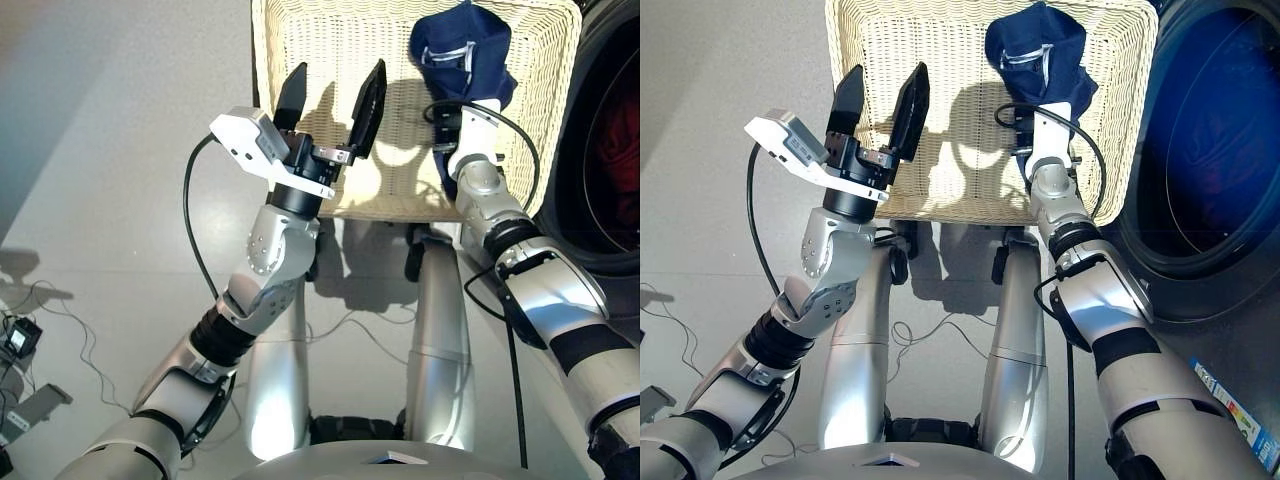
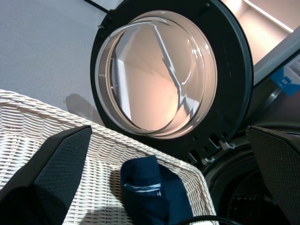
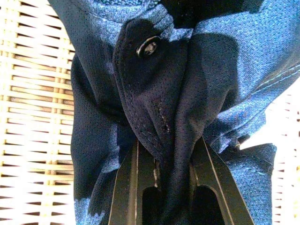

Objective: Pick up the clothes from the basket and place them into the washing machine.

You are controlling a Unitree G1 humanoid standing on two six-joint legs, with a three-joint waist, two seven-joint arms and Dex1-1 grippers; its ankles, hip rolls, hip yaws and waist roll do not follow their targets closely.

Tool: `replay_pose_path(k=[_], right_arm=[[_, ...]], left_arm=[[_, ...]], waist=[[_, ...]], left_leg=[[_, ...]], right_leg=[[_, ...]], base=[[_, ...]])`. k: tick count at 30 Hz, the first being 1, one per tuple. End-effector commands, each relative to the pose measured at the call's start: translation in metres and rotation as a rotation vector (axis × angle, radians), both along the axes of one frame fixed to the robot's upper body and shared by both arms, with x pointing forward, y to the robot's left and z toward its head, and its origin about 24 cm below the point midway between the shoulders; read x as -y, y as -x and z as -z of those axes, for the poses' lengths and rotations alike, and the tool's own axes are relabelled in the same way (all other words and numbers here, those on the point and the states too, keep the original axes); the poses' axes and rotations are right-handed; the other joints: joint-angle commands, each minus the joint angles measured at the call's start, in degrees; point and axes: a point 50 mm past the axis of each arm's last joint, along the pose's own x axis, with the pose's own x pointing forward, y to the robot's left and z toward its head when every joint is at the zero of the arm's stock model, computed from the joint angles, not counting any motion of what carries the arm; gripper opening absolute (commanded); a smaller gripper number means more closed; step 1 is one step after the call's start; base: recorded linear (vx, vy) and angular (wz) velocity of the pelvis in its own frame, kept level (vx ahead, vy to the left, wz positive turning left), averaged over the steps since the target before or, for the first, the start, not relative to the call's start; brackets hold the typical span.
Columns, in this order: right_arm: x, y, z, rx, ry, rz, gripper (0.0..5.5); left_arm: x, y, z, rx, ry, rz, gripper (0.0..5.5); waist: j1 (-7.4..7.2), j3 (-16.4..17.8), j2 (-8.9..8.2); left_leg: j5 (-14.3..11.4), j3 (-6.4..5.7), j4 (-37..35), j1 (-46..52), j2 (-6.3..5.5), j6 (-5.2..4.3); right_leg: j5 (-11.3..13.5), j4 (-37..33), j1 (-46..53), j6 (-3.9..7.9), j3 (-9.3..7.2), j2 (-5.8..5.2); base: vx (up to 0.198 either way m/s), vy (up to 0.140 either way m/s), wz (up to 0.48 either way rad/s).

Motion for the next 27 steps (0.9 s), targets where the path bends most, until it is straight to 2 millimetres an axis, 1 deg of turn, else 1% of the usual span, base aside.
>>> replay_pose_path(k=[1,5,8,10,12,13,15,17,19,20,22,23,24,25,26,27], right_arm=[[0.014,0.004,-0.001,0.053,-0.085,0.053,0.0],[0.014,0.008,0.0,0.109,-0.166,0.045,0.0],[0.01,0.015,-0.006,0.211,-0.234,0.029,0.0],[0.015,0.023,-0.014,0.302,-0.268,0.053,0.0],[0.03,0.033,-0.022,0.408,-0.305,0.144,0.0],[0.036,0.038,-0.022,0.434,-0.304,0.182,0.0],[0.058,0.051,-0.034,0.563,-0.376,0.317,0.0],[0.068,0.063,-0.039,0.639,-0.376,0.39,0.0],[0.087,0.073,-0.048,0.71,-0.344,0.534,0.0],[0.094,0.077,-0.053,0.734,-0.293,0.596,0.0],[0.111,0.083,-0.058,0.763,-0.279,0.709,0.0],[0.116,0.084,-0.059,0.758,-0.268,0.739,0.0],[0.123,0.087,-0.06,0.761,-0.255,0.784,0.0],[0.127,0.089,-0.06,0.768,-0.259,0.808,0.0],[0.13,0.091,-0.061,0.772,-0.26,0.823,0.0],[0.138,0.096,-0.064,0.793,-0.236,0.874,0.0]], left_arm=[[-0.003,0.027,-0.029,0.184,0.07,0.044,5.5],[-0.007,0.026,-0.029,0.182,0.074,0.026,5.5],[-0.011,0.025,-0.028,0.182,0.074,-0.003,5.5],[-0.014,0.025,-0.027,0.185,0.074,-0.025,5.5],[-0.017,0.026,-0.029,0.203,0.075,-0.048,5.5],[-0.017,0.026,-0.029,0.21,0.075,-0.054,5.5],[-0.019,0.027,-0.03,0.222,0.08,-0.071,5.5],[-0.021,0.027,-0.031,0.228,0.079,-0.087,5.5],[-0.021,0.028,-0.031,0.238,0.074,-0.097,5.5],[-0.022,0.029,-0.032,0.244,0.077,-0.101,5.5],[-0.022,0.03,-0.033,0.254,0.08,-0.11,5.5],[-0.022,0.03,-0.035,0.264,0.078,-0.11,5.5],[-0.022,0.031,-0.036,0.27,0.077,-0.113,5.5],[-0.022,0.03,-0.035,0.265,0.077,-0.114,5.5],[-0.022,0.031,-0.036,0.269,0.078,-0.113,5.5],[-0.022,0.03,-0.037,0.268,0.081,-0.115,5.5]], waist=[[0.98,-0.91,2.69],[0.52,-0.91,2.37],[-0.05,-0.91,1.9],[-0.54,-0.91,1.61],[-1.0,-0.91,1.5],[-1.0,-0.91,1.51],[-1.61,-0.91,1.59],[-1.84,-0.91,1.54],[-1.85,-0.91,1.54],[-1.78,-0.91,1.57],[-1.66,-0.91,1.6],[-1.54,-0.91,1.55],[-1.52,-0.91,1.46],[-1.55,-0.91,1.39],[-1.59,-0.91,1.29],[-1.63,-0.91,1.05]], left_leg=[[1.93,1.75,-2.24,0.45,1.01,-0.74],[2.27,1.87,-3.27,1.15,0.98,-0.7],[2.61,1.82,-4.03,1.58,0.93,-0.63],[2.65,1.69,-4.35,1.84,0.81,-0.53],[2.5,1.59,-4.35,1.94,0.65,-0.42],[2.38,1.48,-4.12,1.92,0.56,-0.39],[2.05,1.44,-3.87,1.96,0.48,-0.34],[1.94,1.26,-3.65,1.86,0.5,-0.31],[1.78,1.03,-3.36,1.84,0.44,-0.38],[1.7,0.94,-3.1,1.66,0.42,-0.4],[1.57,0.91,-2.86,1.59,0.49,-0.38],[2.2,0.82,-3.03,1.14,0.44,-0.3],[2.19,0.7,-3.12,1.14,0.43,-0.29],[1.48,0.61,-2.7,1.52,0.5,-0.36],[1.58,0.58,-2.73,1.52,0.49,-0.38],[1.58,0.39,-2.67,1.59,0.43,-0.4]], right_leg=[[-2.12,-0.83,3.94,1.71,-1.81,-0.53],[-1.84,-1.66,4.5,1.66,-1.81,-0.62],[-1.56,-2.27,4.92,1.71,-1.76,-0.8],[-1.68,-2.35,5.14,1.82,-1.76,-0.8],[-1.95,-2.25,5.33,1.96,-1.68,-0.8],[-2.12,-2.14,5.44,2.0,-1.67,-0.8],[-2.55,-1.73,5.57,2.13,-1.69,-0.93],[-2.77,-1.38,5.46,2.17,-1.71,-0.94],[-2.99,-1.08,5.38,2.21,-1.82,-1.08],[-3.05,-0.96,5.36,2.24,-1.85,-1.08],[-3.22,-0.61,5.25,2.33,-1.86,-1.06],[-2.63,-0.9,4.88,2.31,-1.92,-1.1],[-2.67,-0.95,4.96,2.36,-1.97,-1.07],[-3.37,-0.53,5.38,2.42,-1.98,-1.03],[-3.29,-0.58,5.39,2.43,-1.98,-1.0],[-3.37,-0.52,5.54,2.46,-2.01,-1.02]], base=[[0.0,0.0,0.0],[0.0,0.0,0.0],[0.0,0.0,0.0],[0.0,0.0,0.0],[0.0,0.0,0.0],[0.0,0.0,0.0],[0.0,0.0,0.0],[0.0,0.0,0.0],[0.0,0.0,0.0],[0.0,0.0,0.0],[0.0,0.0,0.0],[0.0,0.0,0.0],[0.0,0.0,0.0],[0.0,0.0,0.0],[0.0,0.0,0.0],[0.0,0.0,0.0]])
